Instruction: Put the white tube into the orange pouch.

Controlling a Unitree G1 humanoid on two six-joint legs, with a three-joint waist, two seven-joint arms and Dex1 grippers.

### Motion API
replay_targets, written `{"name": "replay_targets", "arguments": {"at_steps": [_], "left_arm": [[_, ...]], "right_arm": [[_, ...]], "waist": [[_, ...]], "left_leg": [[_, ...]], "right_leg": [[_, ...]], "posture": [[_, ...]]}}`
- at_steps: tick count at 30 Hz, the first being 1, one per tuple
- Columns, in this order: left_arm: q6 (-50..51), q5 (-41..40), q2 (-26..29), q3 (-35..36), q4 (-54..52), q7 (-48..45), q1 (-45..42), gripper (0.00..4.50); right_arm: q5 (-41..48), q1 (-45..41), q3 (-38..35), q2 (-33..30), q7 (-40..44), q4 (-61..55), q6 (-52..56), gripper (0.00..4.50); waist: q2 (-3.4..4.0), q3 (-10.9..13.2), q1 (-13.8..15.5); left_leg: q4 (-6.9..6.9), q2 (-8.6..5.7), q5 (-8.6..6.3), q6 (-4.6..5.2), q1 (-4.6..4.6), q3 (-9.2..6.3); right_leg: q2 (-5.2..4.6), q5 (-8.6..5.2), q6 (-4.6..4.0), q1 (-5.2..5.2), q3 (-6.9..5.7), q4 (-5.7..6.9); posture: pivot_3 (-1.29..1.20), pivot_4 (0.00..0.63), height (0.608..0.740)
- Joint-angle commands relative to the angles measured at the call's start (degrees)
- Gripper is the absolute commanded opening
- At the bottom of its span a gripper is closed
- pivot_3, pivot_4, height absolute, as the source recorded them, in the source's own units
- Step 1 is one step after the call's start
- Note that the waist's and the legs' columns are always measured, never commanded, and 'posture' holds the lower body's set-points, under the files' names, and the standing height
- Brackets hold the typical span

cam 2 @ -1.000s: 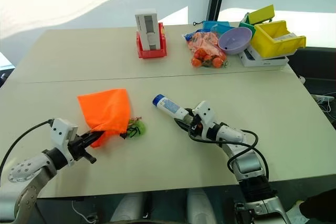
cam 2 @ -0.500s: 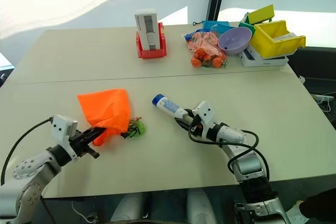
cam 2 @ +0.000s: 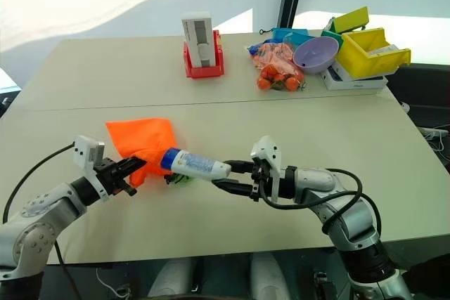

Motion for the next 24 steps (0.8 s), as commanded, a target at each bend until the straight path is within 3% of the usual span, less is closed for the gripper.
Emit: {"name": "replay_targets", "arguments": {"at_steps": [1,9,24], "left_arm": [[2.4,-2.7,1.0,0.0,-0.8,0.5,-3.0,0.00],[5.0,-3.0,3.7,-1.9,-0.3,-0.6,-6.7,0.00],[4.7,-2.1,5.4,-5.1,-1.8,-2.6,-6.6,0.00]], "right_arm": [[-0.7,-1.6,2.9,0.2,0.3,-2.7,-0.4,1.77],[-3.4,-2.3,6.9,1.6,-2.5,-2.3,-0.3,1.77],[-6.7,-4.2,4.1,8.3,-17.0,-1.0,5.1,1.77]], "waist": [[0.00,0.0,0.0],[-0.02,0.0,0.0],[-0.02,0.0,0.0]], "left_leg": [[-0.01,0.00,0.00,0.00,0.00,0.00],[-0.03,0.00,0.00,0.00,-0.06,0.00],[-0.05,0.01,0.00,0.00,-0.10,-0.01]], "right_leg": [[0.00,0.00,0.00,-0.01,0.00,0.00],[-0.01,0.00,0.01,-0.07,0.00,0.00],[-0.03,0.00,0.01,-0.11,0.00,-0.01]], "posture": [[0.00,0.150,0.740],[0.00,0.150,0.740],[0.00,0.150,0.740]]}}
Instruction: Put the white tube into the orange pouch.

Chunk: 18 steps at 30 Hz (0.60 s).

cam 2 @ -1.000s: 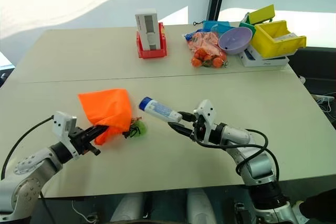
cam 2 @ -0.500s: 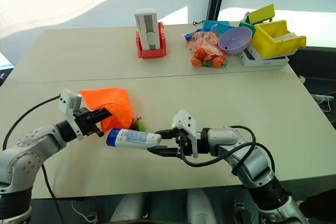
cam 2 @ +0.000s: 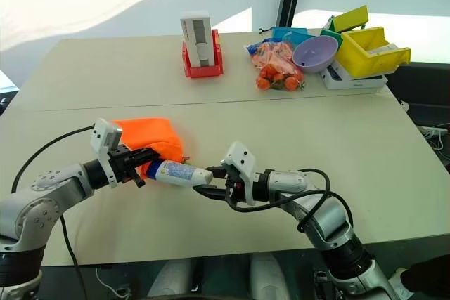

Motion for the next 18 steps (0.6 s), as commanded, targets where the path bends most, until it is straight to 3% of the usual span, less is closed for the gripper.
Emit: {"name": "replay_targets", "arguments": {"at_steps": [1,10,18], "left_arm": [[-0.1,-0.6,1.0,0.0,-2.9,-0.8,0.8,0.00],[1.8,-2.4,-0.4,-3.6,-6.9,0.1,0.1,0.00],[2.0,-2.1,-1.7,-5.8,-8.0,1.2,0.2,0.00]], "right_arm": [[0.5,-1.4,-3.7,2.4,-4.7,-1.6,1.1,1.77],[-1.9,-4.4,-2.8,7.3,-12.3,-0.4,4.4,1.77],[-2.0,-9.2,1.7,10.1,-9.5,3.9,6.2,1.77]], "waist": [[0.00,0.0,0.0],[0.00,0.0,-0.1],[0.01,0.0,-0.2]], "left_leg": [[0.00,0.01,0.00,0.00,0.00,0.00],[0.00,0.02,0.00,0.00,-0.07,0.00],[0.01,-0.02,0.00,0.00,-0.30,0.00]], "right_leg": [[0.00,0.00,0.00,-0.01,0.00,0.00],[-0.01,0.00,0.00,-0.08,0.02,0.01],[0.00,0.01,0.01,-0.29,0.00,0.02]], "posture": [[0.00,0.150,0.740],[0.00,0.150,0.740],[0.00,0.150,0.740]]}}
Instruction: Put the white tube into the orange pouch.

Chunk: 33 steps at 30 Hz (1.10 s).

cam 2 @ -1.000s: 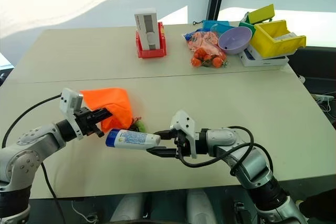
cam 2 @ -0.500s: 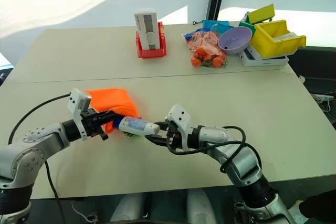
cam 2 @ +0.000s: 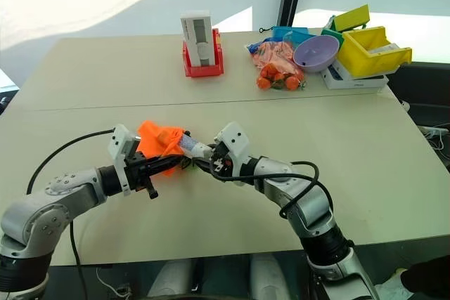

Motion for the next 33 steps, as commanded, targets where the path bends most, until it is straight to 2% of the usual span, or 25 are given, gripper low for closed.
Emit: {"name": "replay_targets", "arguments": {"at_steps": [1,6,14,19,25,33], "left_arm": [[-0.6,-0.5,0.2,-0.5,-2.4,-0.4,0.3,0.00],[-0.7,-1.3,1.2,0.8,-2.6,-1.4,1.1,0.00],[-0.6,-2.8,2.4,1.1,-3.9,-2.7,3.0,0.00],[-0.9,-2.5,2.9,3.2,-4.1,-2.5,5.6,0.00],[-2.6,-1.2,4.6,9.0,-1.4,-3.9,12.4,0.00],[-4.4,-2.1,3.8,13.0,3.3,-4.8,14.7,0.00]], "right_arm": [[0.5,-2.9,2.6,1.0,2.5,0.3,0.1,1.77],[-1.7,-7.7,4.1,3.7,2.4,5.8,-0.7,1.77],[-9.7,-16.1,7.2,12.2,-0.7,22.3,-5.5,1.77],[-10.6,-15.5,5.8,13.5,-0.2,22.9,-6.6,1.77],[-6.3,-9.2,4.1,7.5,6.1,10.3,-3.9,4.44],[-2.3,-3.7,1.2,-1.2,11.2,2.0,-2.2,4.44]], "waist": [[0.00,0.0,0.0],[0.01,0.0,-0.1],[0.01,0.0,-0.4],[0.01,0.0,-1.0],[0.01,0.0,-1.3],[0.01,0.0,-1.3]], "left_leg": [[0.00,0.00,0.00,0.00,-0.05,0.01],[0.00,0.01,0.00,0.00,-0.18,-0.01],[0.00,0.01,0.01,-0.01,-0.28,0.02],[0.00,0.03,0.01,-0.02,-0.34,0.00],[-0.01,0.05,0.01,-0.02,-0.45,0.00],[0.02,0.04,0.01,-0.01,-0.43,-0.02]], "right_leg": [[0.00,0.00,0.00,-0.05,0.00,0.01],[0.02,0.00,0.00,-0.21,-0.01,0.03],[0.03,0.01,0.00,-0.35,0.00,0.08],[-0.03,0.01,0.00,-0.38,-0.01,0.08],[-0.13,0.01,0.01,-0.48,-0.01,0.05],[-0.10,0.01,0.00,-0.46,-0.04,0.07]], "posture": [[0.00,0.150,0.740],[0.00,0.150,0.740],[0.00,0.150,0.740],[0.00,0.150,0.740],[0.00,0.150,0.740],[0.00,0.150,0.740]]}}
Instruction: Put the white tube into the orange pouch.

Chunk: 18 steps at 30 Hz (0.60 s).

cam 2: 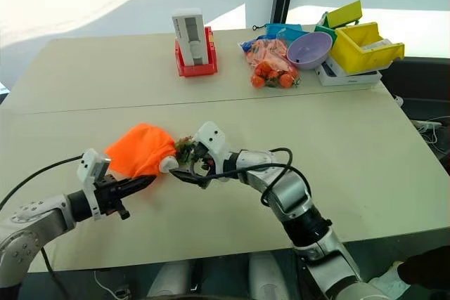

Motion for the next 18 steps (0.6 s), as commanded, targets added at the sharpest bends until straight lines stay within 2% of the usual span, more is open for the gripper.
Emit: {"name": "replay_targets", "arguments": {"at_steps": [1,3,6,12,18], "left_arm": [[-1.2,-2.1,-1.3,2.9,0.8,-0.1,-0.6,0.00],[-0.8,-3.2,-2.3,3.5,1.5,0.3,-1.2,0.00],[-0.4,-3.5,-2.8,3.5,2.1,0.6,-1.5,0.00],[-0.1,-3.7,-2.8,2.2,2.8,0.3,-2.9,0.00],[0.4,-4.8,-3.3,1.9,1.6,0.7,-4.2,0.00]], "right_arm": [[1.9,0.8,-2.8,-1.7,1.0,-2.5,0.5,4.44],[1.5,1.1,-2.6,-2.4,1.2,-1.6,0.1,4.44],[1.9,1.1,-1.6,-2.8,2.0,-1.5,1.1,3.56],[-0.7,-4.1,4.5,2.6,0.2,2.9,3.5,0.50],[-5.2,-9.3,7.4,9.7,-3.5,13.1,-0.4,0.50]], "waist": [[0.00,0.0,0.0],[0.00,0.0,0.0],[-0.01,0.0,0.0],[0.00,0.0,-0.2],[-0.03,0.0,0.0]], "left_leg": [[0.01,0.00,0.00,0.00,0.00,0.01],[0.02,0.00,0.00,0.00,0.00,0.02],[0.03,0.00,0.00,0.00,0.00,0.01],[0.01,0.02,0.00,0.00,0.01,0.00],[0.04,0.01,0.01,-0.02,0.02,-0.01]], "right_leg": [[0.00,0.00,0.00,0.00,0.00,0.00],[0.00,0.00,0.00,0.01,0.01,0.00],[0.01,0.00,0.00,0.01,0.01,0.01],[0.03,0.02,-0.01,-0.01,0.01,0.04],[0.03,0.05,-0.06,-0.01,-0.01,0.05]], "posture": [[0.00,0.150,0.740],[0.00,0.150,0.740],[0.00,0.150,0.740],[0.00,0.150,0.740],[0.00,0.150,0.740]]}}
